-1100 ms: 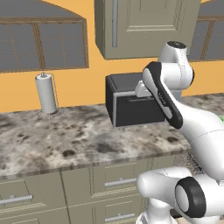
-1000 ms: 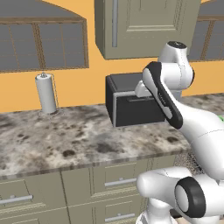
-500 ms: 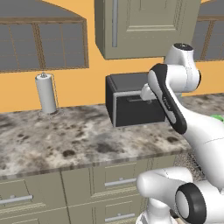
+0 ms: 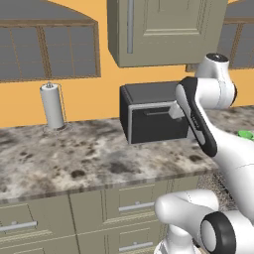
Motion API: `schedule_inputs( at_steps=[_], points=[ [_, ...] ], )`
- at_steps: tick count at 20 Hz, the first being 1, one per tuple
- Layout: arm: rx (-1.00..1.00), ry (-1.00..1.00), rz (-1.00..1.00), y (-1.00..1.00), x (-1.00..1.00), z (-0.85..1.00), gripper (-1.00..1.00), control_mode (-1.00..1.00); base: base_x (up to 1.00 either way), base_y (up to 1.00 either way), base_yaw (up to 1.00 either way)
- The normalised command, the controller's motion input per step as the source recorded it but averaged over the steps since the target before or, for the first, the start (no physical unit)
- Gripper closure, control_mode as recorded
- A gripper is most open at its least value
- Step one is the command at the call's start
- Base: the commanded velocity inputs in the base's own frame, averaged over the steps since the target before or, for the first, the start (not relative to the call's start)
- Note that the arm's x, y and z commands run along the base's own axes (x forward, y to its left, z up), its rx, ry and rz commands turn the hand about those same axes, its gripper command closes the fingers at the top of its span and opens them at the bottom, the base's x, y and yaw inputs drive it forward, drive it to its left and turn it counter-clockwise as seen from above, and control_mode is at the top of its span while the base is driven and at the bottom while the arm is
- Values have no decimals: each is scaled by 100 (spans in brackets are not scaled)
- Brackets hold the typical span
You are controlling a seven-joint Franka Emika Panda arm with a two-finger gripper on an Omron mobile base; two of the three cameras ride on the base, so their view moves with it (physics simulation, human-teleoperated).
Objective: Pick up the cup and bowl from the counter, place them in the dishwasher, and close the dishwasher door.
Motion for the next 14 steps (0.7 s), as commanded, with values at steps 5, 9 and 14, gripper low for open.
schedule_inputs(
  at_steps=[5, 9, 14],
  points=[
    [0, 0, 0, -33, 0, -5, -100, -100, 0, 0, 0],
    [0, 0, 0, -31, 0, -8, -100, -100, 0, 0, 0],
    [0, 0, 0, -39, 0, -9, -100, -100, 0, 0, 0]
  ],
)
